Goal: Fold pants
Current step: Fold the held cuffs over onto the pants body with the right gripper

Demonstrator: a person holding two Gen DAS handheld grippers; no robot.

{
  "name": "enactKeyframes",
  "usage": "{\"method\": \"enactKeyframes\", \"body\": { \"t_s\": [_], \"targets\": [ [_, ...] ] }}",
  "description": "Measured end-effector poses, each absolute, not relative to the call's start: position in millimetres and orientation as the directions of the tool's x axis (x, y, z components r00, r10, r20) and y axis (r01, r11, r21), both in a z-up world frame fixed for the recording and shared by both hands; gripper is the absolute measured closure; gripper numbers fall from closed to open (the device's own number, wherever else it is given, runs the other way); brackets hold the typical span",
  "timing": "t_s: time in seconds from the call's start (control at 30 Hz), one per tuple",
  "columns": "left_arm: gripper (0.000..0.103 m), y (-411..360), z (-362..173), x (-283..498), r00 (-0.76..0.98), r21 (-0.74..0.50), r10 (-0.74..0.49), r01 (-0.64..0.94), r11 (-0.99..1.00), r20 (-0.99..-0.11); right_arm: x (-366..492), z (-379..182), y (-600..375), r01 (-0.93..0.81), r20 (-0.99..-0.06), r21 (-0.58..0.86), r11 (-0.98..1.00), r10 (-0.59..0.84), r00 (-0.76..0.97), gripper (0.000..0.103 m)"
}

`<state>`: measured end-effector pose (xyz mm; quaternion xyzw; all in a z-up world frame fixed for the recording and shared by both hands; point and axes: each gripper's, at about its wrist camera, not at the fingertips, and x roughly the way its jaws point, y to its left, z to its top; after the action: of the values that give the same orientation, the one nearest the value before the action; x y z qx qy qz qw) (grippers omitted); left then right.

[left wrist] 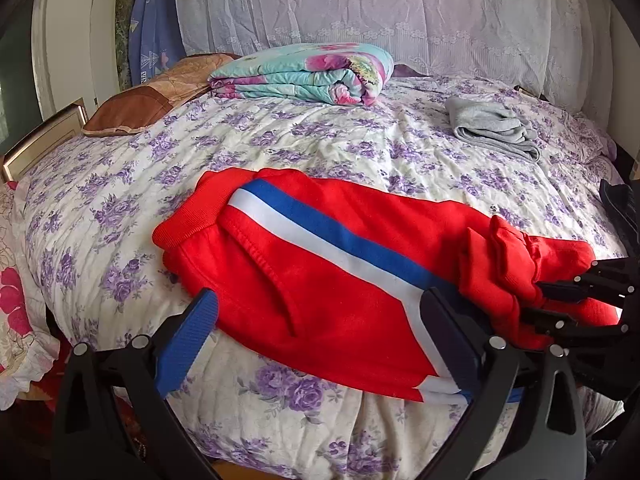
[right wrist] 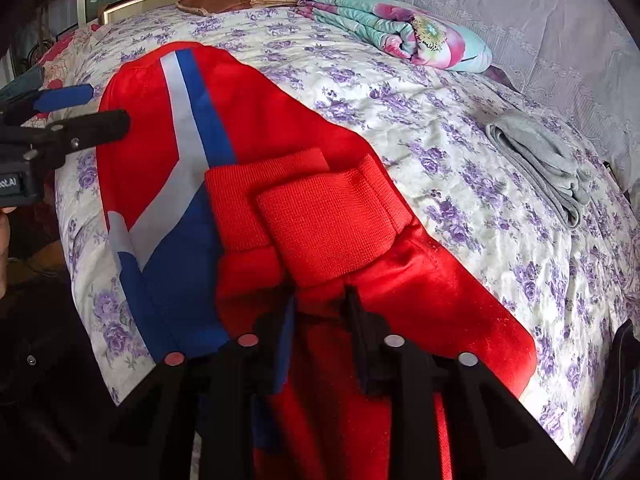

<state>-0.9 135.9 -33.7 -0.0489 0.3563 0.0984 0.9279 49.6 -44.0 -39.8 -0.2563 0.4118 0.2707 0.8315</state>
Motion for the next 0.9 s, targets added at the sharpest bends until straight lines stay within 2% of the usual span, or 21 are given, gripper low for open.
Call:
{"method": "enactKeyframes", "body": {
  "t_s": [0.07,0.23,0.33,0.43,0.5,0.63,0.77,0.9],
  "targets": [
    [0.004,140,-35,-1,0.725,-0.036,0.138,-0.219,0.975,-0.674,46,-22,-54,-0.641,-0.801,-0.172,0.748,0.273,0.533,0.087],
    [0.004,142,-35,2,0.731,-0.056,0.119,-0.211,0.976,-0.672,45,16,-65,-0.629,-0.726,-0.135,0.766,0.355,0.588,0.089],
    [0.004,138,-34,1,0.734,-0.054,0.116,-0.203,0.978,-0.669,40,11,-39,-0.699,-0.733,-0.14,0.702,0.4,0.549,0.089],
    [0.004,138,-32,-3,0.737,-0.043,0.129,-0.209,0.977,-0.664,38,-19,-10,-0.73,-0.775,-0.223,0.646,0.336,0.535,0.088],
    [0.004,140,-33,-5,0.734,-0.044,0.133,-0.217,0.975,-0.666,39,-43,-4,-0.729,-0.801,-0.264,0.631,0.278,0.531,0.084],
    [0.004,148,-36,-7,0.726,-0.046,0.146,-0.237,0.97,-0.672,26,-42,-10,-0.735,-0.778,-0.286,0.615,0.298,0.553,0.079],
    [0.004,151,-40,-4,0.717,-0.08,0.118,-0.237,0.968,-0.687,13,-33,-22,-0.722,-0.759,-0.315,0.616,0.292,0.581,0.058],
    [0.004,144,-40,-6,0.722,-0.052,0.128,-0.221,0.974,-0.68,-5,-32,-37,-0.703,-0.752,-0.358,0.615,0.257,0.608,0.052]
  ]
}}
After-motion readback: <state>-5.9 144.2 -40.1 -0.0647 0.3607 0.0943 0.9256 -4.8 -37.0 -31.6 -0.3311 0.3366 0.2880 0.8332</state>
